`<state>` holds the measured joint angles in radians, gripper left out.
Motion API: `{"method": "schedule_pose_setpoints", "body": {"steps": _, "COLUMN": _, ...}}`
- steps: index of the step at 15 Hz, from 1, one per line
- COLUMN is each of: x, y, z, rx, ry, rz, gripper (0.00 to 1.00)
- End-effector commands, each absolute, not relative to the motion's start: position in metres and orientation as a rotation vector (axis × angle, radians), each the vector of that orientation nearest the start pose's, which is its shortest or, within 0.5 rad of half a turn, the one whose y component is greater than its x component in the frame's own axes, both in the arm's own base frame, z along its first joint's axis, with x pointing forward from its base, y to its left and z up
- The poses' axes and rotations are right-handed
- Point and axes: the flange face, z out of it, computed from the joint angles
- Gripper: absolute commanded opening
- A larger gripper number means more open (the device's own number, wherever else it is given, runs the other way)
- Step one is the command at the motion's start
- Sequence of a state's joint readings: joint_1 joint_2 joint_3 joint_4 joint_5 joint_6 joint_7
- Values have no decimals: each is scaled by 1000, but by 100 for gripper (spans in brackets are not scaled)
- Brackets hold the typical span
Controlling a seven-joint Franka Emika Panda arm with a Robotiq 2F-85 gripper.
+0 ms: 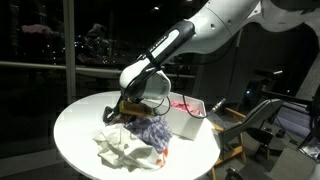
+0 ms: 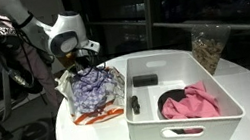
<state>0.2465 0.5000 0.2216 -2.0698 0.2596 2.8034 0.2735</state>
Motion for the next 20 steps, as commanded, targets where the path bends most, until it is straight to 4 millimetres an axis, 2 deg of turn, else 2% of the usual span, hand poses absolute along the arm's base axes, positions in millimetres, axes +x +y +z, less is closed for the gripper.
{"method": "schedule_pose_setpoints", "body": {"steps": 1, "x": 561, "y": 271, "z": 221, "rx": -2827, "ry": 67, "rz": -220, "gripper": 44}}
{"method": "schedule_pose_setpoints", "body": {"steps": 4, "x": 562, "y": 272, "z": 222, "rx": -2820, "ry": 58, "rz": -225, "gripper": 20}}
{"method": "schedule_pose_setpoints", "body": {"steps": 6, "x": 562, "y": 271, "z": 224, "rx": -2818, "ry": 56, "rz": -228, "gripper": 10}}
{"method": "schedule_pose_setpoints", "body": {"steps": 9, "x": 563, "y": 272, "z": 228, "rx": -2812, "ry": 48, "rz": -237, "gripper": 8}}
{"method": "schedule_pose_setpoints", "body": {"steps": 11, "x": 559, "y": 274, "z": 242, "rx": -2820, "ry": 34, "rz": -269, "gripper": 13}}
{"method": "schedule_pose_setpoints", "body": {"steps": 12, "x": 556, "y": 274, "z": 250, "rx": -2828, "ry": 33, "rz": -290, "gripper": 12}}
{"method": "schedule_pose_setpoints", "body": {"steps": 14, "x": 551, "y": 275, "z": 269, "rx": -2838, "ry": 23, "rz": -340, "gripper": 13}}
{"method": "schedule_pose_setpoints", "body": {"steps": 20, "x": 536, "y": 277, "z": 343, "rx": -2905, "ry": -5, "rz": -566, "gripper": 12}}
